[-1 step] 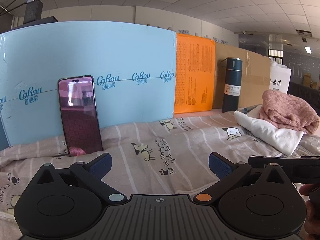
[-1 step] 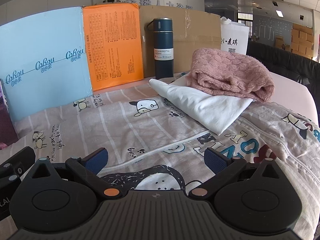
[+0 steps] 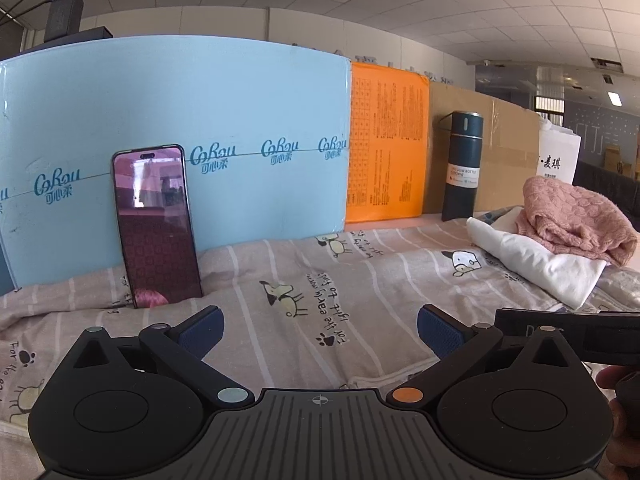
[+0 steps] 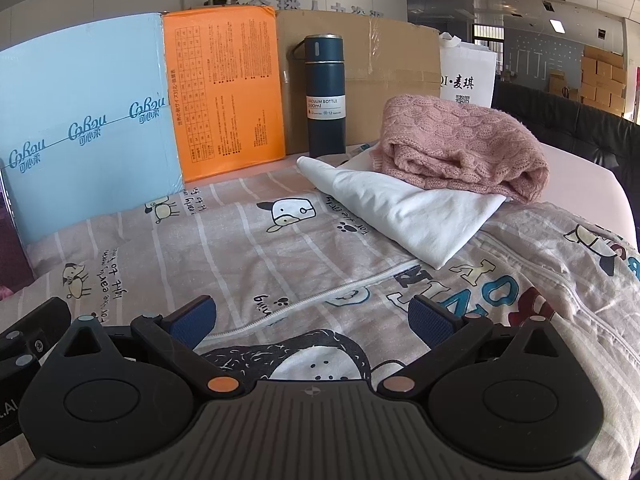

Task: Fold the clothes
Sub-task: 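Turn both tools toward the brown jacket beside the bed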

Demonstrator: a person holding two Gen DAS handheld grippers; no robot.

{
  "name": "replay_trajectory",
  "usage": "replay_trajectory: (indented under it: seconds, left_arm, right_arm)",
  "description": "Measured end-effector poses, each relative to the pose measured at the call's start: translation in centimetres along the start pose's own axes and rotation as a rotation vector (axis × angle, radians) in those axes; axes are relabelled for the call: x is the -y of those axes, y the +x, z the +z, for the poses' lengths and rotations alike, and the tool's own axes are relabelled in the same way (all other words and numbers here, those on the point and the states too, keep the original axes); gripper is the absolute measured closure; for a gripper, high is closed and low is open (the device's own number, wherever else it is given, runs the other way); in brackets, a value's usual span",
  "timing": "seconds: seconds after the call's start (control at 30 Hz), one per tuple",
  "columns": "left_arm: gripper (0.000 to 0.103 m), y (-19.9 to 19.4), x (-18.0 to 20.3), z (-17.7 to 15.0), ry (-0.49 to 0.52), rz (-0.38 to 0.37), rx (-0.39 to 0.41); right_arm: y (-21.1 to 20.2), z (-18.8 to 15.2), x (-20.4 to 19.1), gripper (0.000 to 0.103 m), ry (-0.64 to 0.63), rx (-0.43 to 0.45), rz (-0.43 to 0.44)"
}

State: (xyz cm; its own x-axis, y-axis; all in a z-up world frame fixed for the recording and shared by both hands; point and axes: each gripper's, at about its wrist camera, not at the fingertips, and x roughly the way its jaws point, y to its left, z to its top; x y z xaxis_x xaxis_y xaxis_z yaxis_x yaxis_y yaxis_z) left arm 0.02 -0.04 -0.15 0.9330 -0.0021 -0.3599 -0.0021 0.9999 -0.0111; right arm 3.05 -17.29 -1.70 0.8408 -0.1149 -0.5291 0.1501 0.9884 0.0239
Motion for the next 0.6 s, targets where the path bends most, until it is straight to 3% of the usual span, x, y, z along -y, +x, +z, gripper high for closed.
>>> replay_trajectory:
  seconds: [0.17, 0.33, 0.6]
  left_arm:
    - [0.0, 0.2, 0.1, -0.5, 0.004, 0.01, -0.022]
    - [0.0, 0.5, 0.2, -0.9, 0.007, 0.021, -0.044]
    - [0.0, 0.8, 0.1, -1.2, -0.011, 0.053, -0.068]
  right_arm:
    - [0.0, -0.2, 0.9, 0.0, 0.056, 0.008, 0.018]
    - [0.7, -0.6, 0.8, 0.0, 0.067, 0.033, -0.023]
    - [1.0, -1.0, 0.5, 0.0, 0.05, 0.037, -0.008]
